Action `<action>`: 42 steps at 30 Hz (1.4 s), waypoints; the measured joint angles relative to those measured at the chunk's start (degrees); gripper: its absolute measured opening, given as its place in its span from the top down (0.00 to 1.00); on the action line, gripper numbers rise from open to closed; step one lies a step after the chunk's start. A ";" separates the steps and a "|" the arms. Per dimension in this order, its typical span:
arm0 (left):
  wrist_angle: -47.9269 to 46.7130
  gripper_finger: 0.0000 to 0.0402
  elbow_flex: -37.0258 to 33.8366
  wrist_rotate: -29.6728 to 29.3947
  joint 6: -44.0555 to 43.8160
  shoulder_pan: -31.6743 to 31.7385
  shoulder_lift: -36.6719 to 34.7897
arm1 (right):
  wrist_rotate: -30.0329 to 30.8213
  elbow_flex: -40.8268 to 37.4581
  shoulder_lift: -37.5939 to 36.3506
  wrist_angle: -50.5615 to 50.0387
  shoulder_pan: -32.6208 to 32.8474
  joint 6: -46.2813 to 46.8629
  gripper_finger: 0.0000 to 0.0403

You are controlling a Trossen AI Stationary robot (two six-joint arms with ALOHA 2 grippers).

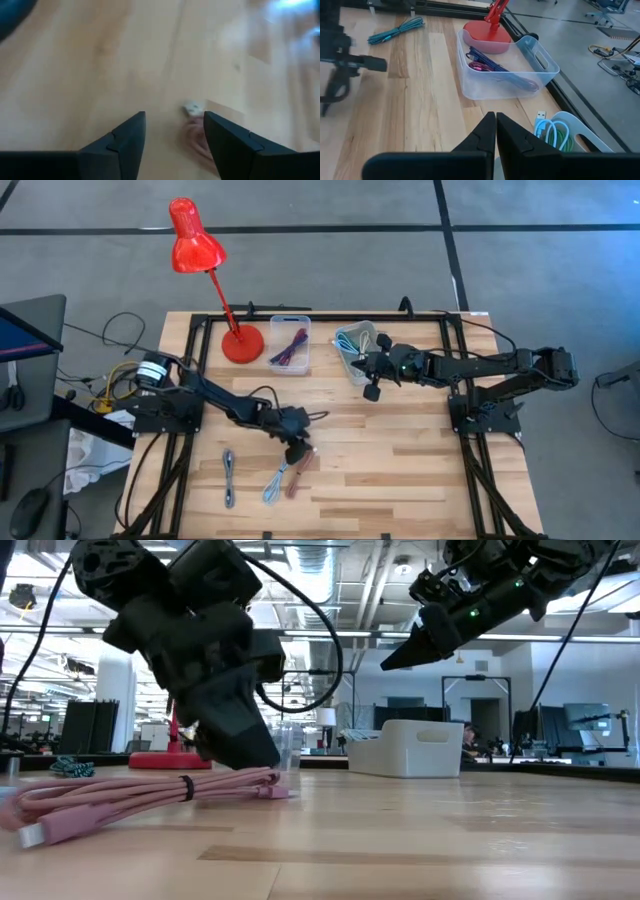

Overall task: Pick & Place USB Port
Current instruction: Put the pink USB cable into the gray bin

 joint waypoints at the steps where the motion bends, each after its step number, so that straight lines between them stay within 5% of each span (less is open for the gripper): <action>1: -0.02 0.50 0.00 1.67 -0.01 0.17 -0.25 | 0.00 0.00 -0.02 0.02 0.00 0.00 0.98; 10: -0.37 0.50 0.04 10.09 -2.40 0.31 -0.92 | 0.02 0.02 -0.02 0.01 0.00 0.00 0.98; 27: -0.77 0.51 -0.07 10.02 -1.77 0.33 0.87 | 0.02 0.02 -0.02 0.13 0.00 -0.02 0.98; 31: -0.78 0.60 -0.12 9.06 -1.76 0.32 0.92 | 0.03 0.02 -0.02 0.11 0.00 -0.42 0.98; 39: -0.81 0.95 -0.17 8.75 -1.80 0.32 1.13 | 0.04 0.02 -0.02 0.09 -0.11 -0.92 0.98; 42: -0.67 0.98 -0.17 8.43 -1.76 0.31 1.13 | 0.04 0.02 -0.02 0.07 -0.11 -0.96 0.98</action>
